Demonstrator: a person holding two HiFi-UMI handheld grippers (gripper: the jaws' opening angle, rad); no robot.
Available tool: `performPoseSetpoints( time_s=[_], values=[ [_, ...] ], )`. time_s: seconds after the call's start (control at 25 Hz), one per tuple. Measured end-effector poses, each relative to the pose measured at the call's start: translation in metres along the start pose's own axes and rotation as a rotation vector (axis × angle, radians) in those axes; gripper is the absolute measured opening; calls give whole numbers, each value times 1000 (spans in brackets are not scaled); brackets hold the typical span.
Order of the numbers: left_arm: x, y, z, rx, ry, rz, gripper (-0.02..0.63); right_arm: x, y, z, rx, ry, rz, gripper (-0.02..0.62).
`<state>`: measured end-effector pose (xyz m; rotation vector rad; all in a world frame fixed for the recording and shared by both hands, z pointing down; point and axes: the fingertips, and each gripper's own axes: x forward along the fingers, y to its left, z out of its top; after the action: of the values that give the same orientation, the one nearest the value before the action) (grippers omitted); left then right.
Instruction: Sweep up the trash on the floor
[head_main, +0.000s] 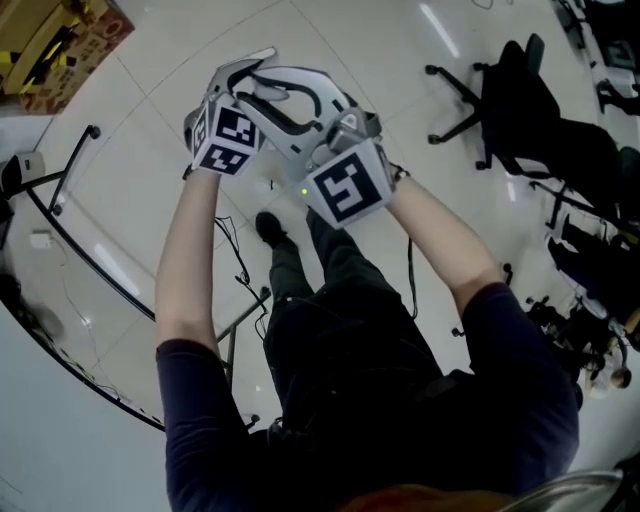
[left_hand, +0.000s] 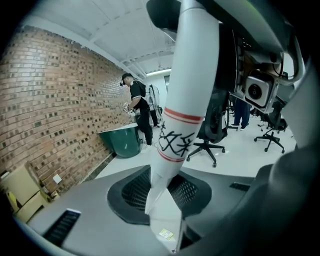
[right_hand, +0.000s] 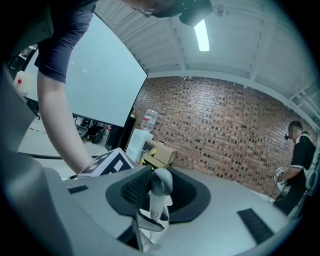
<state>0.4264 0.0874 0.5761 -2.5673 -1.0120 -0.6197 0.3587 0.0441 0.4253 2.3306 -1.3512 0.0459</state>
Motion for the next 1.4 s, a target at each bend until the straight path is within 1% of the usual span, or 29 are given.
performPoseSetpoints(
  time_s=[0.08, 0.16, 0.24, 0.32, 0.4, 0.52, 0.64, 0.76, 0.8, 0.92, 1.16, 1.32, 1.4],
  values=[
    [6, -5, -15, 12, 9, -29, 89, 4, 5, -13, 11, 30, -26, 110],
    [10, -8, -27, 27, 22, -48, 89, 7, 12, -23, 9, 47, -30, 110],
    [15, -13, -38, 34, 34, -63, 89, 9, 24, -33, -17, 67, -9, 110],
    [17, -22, -51, 34, 53, -90, 91, 9, 39, -44, -15, 93, 18, 110],
    [19, -33, -59, 28, 65, -123, 95, 7, 48, -51, 22, 106, 29, 110],
    [22, -49, -64, 20, 63, -167, 95, 2, 53, -58, 66, 116, 14, 110],
    [20, -62, -72, 17, 75, -190, 95, -4, 62, -64, 108, 136, 9, 111],
    [14, -74, -81, 25, 94, -209, 97, -12, 77, -68, 134, 154, 24, 112],
    [11, -77, -84, 12, 95, -218, 98, -14, 81, -68, 152, 153, 25, 114],
    [6, -83, -89, -61, 96, -248, 112, -17, 85, -69, 246, 141, 12, 118],
    [1, -86, -92, -56, 99, -255, 112, -19, 89, -68, 309, 140, 2, 121],
    [-7, -88, -92, -57, 117, -273, 112, -19, 90, -61, 376, 132, -6, 124],
    [-13, -90, -93, -57, 125, -278, 112, -20, 93, -58, 429, 133, -4, 127]
  ],
)
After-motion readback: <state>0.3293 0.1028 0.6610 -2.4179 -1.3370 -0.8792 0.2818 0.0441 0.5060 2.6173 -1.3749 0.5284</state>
